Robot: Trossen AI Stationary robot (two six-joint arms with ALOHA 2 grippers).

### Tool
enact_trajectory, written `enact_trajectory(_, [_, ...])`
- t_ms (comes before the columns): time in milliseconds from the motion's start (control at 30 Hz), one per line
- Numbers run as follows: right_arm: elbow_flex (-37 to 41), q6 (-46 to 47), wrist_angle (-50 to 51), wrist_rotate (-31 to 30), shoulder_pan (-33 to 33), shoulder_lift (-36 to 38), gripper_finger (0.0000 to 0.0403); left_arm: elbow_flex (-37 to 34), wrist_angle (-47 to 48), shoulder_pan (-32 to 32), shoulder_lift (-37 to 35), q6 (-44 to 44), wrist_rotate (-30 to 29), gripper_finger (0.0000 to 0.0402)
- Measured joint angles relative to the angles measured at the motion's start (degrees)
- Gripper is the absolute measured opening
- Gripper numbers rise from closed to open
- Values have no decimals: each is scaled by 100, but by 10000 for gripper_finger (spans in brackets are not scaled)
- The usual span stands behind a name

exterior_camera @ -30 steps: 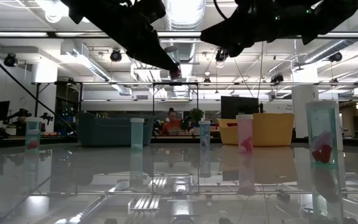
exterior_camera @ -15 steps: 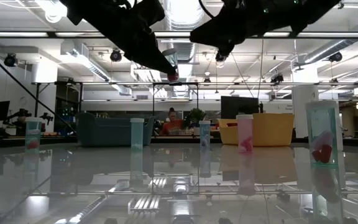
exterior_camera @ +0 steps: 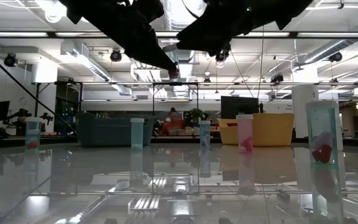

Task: Pick and place medicine bottles into bin by pill shape (circle, oval)
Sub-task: Put the blue capsule bottle into the yellow bin

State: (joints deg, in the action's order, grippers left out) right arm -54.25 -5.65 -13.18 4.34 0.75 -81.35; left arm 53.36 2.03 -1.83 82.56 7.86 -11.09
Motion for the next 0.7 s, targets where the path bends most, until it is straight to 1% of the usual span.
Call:
enact_trajectory(167, [-342,-10,354,-1,0,-260,209,0,-63,0,-2,-2,0,61])
enact_trajectory(367, [-644,-43,695,-12,1,-491,198,-4,-33,-4,-2,-17,0,61])
enact_trajectory(533, [-676,-105,711,-31,2,-527,171,-5,-1,-7,-2,-17,3,61])
enact_trajectory(700, [-635,-114,681,-172,2,-502,128,-7,-44,-9,-2,-17,9,68])
